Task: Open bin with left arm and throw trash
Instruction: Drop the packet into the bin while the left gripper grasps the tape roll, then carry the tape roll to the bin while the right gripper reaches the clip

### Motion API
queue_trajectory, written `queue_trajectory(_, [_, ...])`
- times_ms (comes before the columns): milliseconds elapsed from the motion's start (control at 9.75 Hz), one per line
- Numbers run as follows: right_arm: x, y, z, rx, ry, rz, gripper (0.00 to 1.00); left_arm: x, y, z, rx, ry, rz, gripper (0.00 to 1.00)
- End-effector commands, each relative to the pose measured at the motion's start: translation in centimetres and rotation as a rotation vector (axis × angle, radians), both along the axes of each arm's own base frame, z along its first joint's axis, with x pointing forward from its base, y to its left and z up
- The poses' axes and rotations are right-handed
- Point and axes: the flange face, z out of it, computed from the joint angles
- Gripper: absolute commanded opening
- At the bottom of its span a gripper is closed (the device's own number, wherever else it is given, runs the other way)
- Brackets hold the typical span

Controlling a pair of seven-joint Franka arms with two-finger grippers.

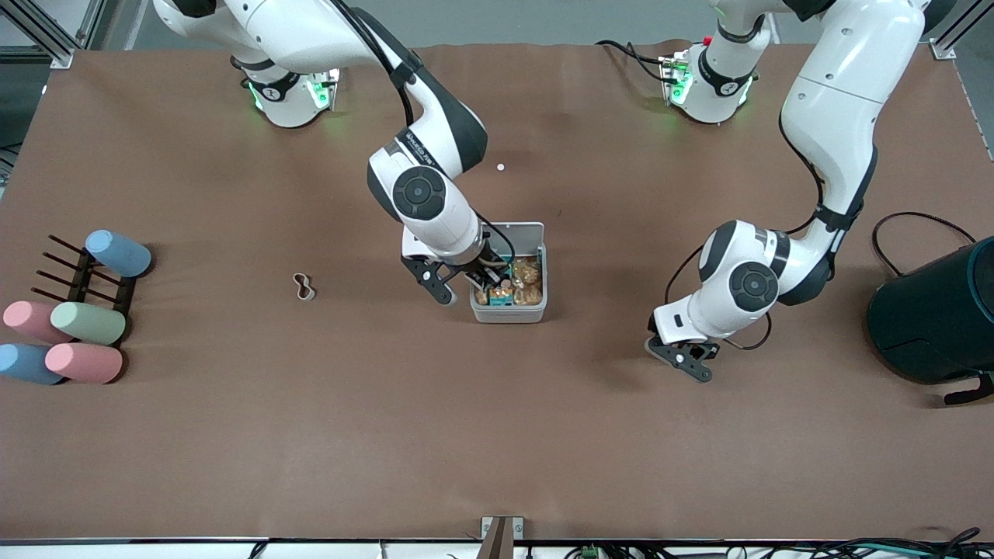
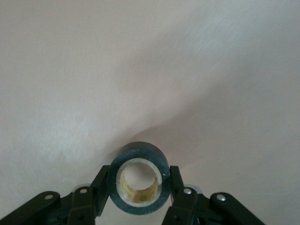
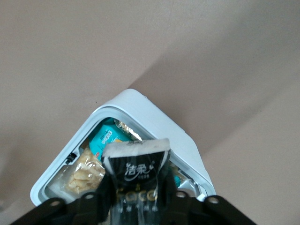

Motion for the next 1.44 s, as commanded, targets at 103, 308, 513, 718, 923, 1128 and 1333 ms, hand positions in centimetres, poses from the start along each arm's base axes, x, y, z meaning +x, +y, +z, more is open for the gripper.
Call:
queue_trajectory(103, [1.2, -0.2, 0.8, 0.015, -0.016, -0.008, 0.92, -0.2, -8.1, 7.2, 0.018, 0.074, 0.142, 0.00])
queue_trajectory(308, [2.9, -1.6, 2.8, 0.027, -0.032, -0.035, 0.92, -2.3, -15.3, 10.2, 0.014, 0.078, 0.237, 0.00])
queue_trajectory(513, [4.6, -6.3, 5.0, -0.011, 0.024, -0.009, 0.92, -4.7, -21.3, 10.9, -0.029, 0.090, 0.282, 0.00])
queue_trajectory(718, [7.1, -14.7, 5.2, -0.052, 0.128, 0.042, 0.91, -5.5, -22.4, 10.5, -0.031, 0.113, 0.362, 0.01])
queue_trajectory(923, [7.5, -22.3, 2.8, -0.068, 0.156, 0.216, 0.92, -7.3, -24.4, 10.2, -0.034, 0.136, 0.399, 0.02])
queue_trajectory(1128, [6.3, -30.1, 0.1, -0.047, 0.155, 0.404, 0.92, -9.2, -26.8, 9.3, -0.018, 0.140, 0.423, 0.05])
queue_trajectory(1333, [3.6, -34.8, -5.3, -0.068, 0.081, 0.550, 0.97, -9.3, -26.9, 8.9, -0.014, 0.143, 0.419, 0.18])
